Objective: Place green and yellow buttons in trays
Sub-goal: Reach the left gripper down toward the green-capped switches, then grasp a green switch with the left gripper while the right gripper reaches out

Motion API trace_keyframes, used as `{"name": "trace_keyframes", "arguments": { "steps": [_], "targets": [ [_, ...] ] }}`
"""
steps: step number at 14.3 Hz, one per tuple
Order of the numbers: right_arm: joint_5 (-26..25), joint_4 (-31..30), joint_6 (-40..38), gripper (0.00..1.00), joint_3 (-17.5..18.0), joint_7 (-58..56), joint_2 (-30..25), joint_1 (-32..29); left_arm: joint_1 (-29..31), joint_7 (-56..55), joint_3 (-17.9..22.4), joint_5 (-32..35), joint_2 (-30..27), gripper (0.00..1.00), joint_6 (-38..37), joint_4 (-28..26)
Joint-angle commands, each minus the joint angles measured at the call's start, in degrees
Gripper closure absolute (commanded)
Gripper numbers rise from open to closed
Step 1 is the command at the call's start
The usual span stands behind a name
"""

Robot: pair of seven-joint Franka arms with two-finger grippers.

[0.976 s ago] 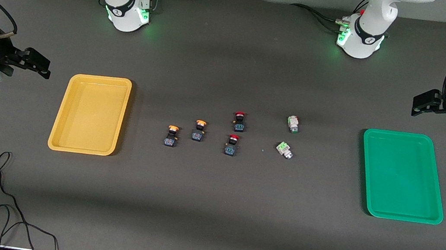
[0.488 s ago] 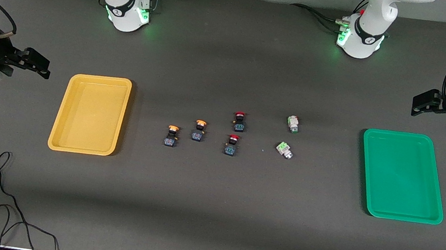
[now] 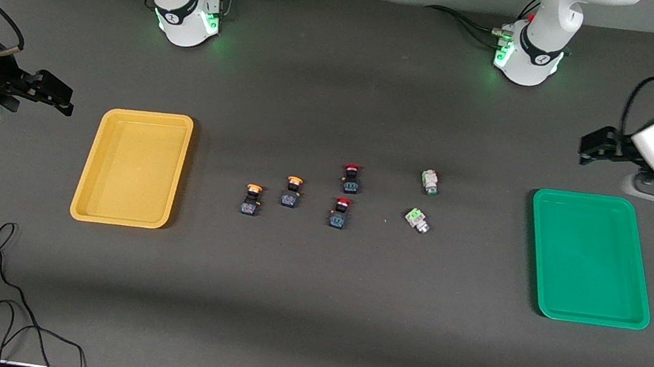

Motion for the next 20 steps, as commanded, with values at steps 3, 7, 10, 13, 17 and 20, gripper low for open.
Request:
{"name": "trace_keyframes", "arguments": {
  "steps": [3,7,10,13,17,20],
  "targets": [
    [0.7,1.3,-0.2,0.0,-0.4,1.0,0.6,0.3,-14.6,-21.2,0.3,-0.3,-7.6,0.0,12.8,-16.3],
    [0.7,1.3,-0.2,0.0,-0.4,1.0,0.6,0.3,-20.2,-29.7,0.3,-1.6,-7.7,0.0,19.5,-22.9],
    [0.7,1.3,-0.2,0.0,-0.4,1.0,0.7,0.3,-20.3,-30.4,0.3,-1.6,-6.9,0.0,30.7,-31.2],
    [0.7,1.3,-0.2,0.0,-0.4,1.0,0.7,0.3,-20.3,-31.6,0.3,-1.7,-2.1,0.0,41.1,-36.7],
    [0.7,1.3,-0.3,0.0,-0.4,1.0,0.6,0.3,-21.0,-33.7,0.4,-1.7,9.6,0.0,52.9,-37.8],
    [0.7,1.3,-0.2,0.0,-0.2,1.1,0.6,0.5,-21.0,-33.7,0.4,-1.7,14.1,0.0,56.1,-37.8]
  ]
}}
